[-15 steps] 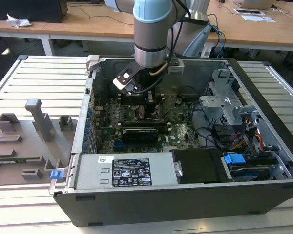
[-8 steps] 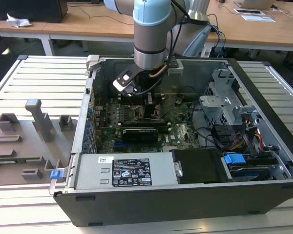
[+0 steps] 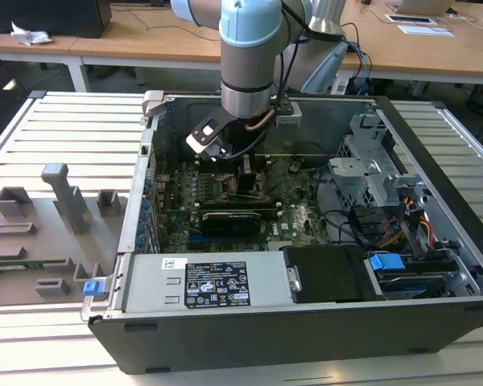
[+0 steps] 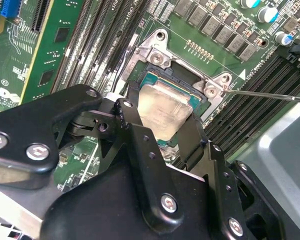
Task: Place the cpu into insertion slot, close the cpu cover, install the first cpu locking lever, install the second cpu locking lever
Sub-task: 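Place the cpu into insertion slot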
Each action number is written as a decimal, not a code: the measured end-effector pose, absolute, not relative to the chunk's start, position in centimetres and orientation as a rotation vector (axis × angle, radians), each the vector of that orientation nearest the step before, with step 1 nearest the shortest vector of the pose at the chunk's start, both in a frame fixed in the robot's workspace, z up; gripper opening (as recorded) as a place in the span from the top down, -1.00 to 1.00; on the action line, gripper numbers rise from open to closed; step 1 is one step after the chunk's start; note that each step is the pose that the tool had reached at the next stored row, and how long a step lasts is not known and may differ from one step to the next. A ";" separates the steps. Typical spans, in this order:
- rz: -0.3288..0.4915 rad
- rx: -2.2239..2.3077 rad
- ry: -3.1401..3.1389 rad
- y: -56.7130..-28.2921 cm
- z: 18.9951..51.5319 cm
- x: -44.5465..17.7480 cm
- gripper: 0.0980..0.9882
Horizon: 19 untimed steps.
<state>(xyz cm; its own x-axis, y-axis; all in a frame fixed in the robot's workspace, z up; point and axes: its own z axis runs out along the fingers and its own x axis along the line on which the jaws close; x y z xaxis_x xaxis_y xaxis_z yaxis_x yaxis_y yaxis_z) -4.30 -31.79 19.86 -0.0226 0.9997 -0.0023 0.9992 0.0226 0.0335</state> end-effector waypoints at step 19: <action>0.035 2.178 2.228 -31.7 21.2 -4.3 -0.13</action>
